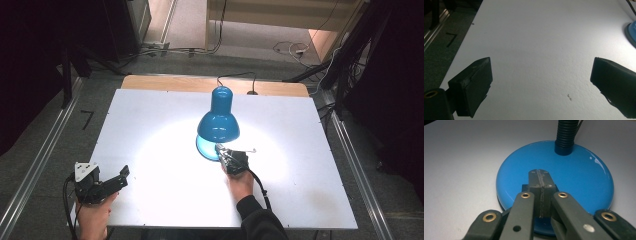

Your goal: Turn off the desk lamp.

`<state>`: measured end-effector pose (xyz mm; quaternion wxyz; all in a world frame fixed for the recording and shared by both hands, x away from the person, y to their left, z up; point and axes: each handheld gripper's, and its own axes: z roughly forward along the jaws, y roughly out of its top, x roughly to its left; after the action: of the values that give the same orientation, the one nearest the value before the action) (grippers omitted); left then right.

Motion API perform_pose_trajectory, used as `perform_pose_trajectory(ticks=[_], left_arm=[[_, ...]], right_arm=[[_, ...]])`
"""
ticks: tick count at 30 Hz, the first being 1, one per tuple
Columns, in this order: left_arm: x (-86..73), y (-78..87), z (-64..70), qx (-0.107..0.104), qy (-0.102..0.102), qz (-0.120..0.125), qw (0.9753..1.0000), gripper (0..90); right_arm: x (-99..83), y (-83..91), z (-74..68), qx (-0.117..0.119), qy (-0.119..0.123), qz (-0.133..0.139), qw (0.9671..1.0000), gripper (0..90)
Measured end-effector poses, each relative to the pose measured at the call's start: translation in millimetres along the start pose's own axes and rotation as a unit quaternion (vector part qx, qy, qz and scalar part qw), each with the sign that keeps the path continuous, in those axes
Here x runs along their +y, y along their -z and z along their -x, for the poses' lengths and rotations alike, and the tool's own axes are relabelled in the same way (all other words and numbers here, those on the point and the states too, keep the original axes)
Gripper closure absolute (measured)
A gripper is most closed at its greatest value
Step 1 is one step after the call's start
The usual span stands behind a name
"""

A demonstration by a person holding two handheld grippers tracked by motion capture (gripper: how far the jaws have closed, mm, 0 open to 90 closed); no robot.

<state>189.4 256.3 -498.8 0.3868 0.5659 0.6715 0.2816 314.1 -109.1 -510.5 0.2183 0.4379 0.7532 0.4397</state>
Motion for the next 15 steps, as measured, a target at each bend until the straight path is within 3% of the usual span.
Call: perform_pose_trajectory(ticks=[15], left_arm=[[-0.2,-0.3,2.0,-0.002,-0.003,-0.001,1.0000,4.8]], right_arm=[[1.1,-1.9,0.0,-0.003,-0.005,0.002,1.0000,88.1]])
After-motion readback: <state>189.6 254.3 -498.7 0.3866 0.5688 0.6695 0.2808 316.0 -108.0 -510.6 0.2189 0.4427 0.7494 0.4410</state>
